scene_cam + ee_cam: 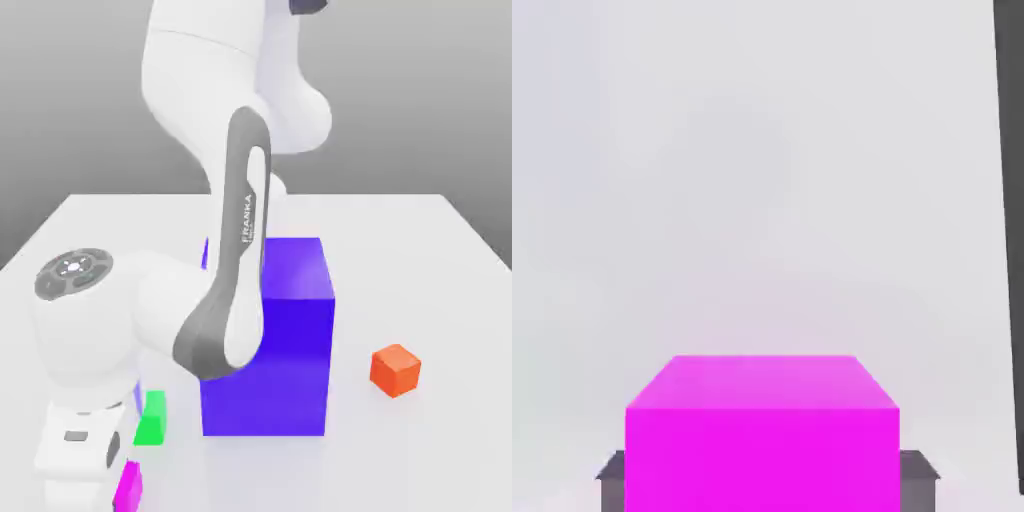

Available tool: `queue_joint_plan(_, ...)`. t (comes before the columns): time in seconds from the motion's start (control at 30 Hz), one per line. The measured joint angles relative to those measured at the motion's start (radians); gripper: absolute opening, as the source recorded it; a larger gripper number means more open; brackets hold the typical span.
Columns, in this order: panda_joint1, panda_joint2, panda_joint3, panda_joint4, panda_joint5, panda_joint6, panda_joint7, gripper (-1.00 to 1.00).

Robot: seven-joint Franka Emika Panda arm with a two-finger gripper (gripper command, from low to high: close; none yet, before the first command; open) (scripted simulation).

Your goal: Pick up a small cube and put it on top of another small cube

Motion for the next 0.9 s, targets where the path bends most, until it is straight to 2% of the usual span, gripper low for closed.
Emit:
queue_joint_plan(0.07, 0.003, -0.004, -0.004, -0.001, -0.003, -0.002, 0.001, -1.0)
queue_joint_plan(0.2, 0.069, -0.131, -0.091, -0.036, -0.104, -0.093, 0.076, -1.0)
queue_joint_plan(0.27, 0.075, -0.13, -0.103, -0.043, -0.128, -0.136, 0.085, -1.0)
queue_joint_plan(0.6, 0.116, -0.081, -0.083, 0.062, -0.152, -0.396, 0.199, -1.0)
queue_joint_plan(0.9, 0.179, -0.083, -0.107, 0.153, -0.241, -0.594, 0.352, -1.0)
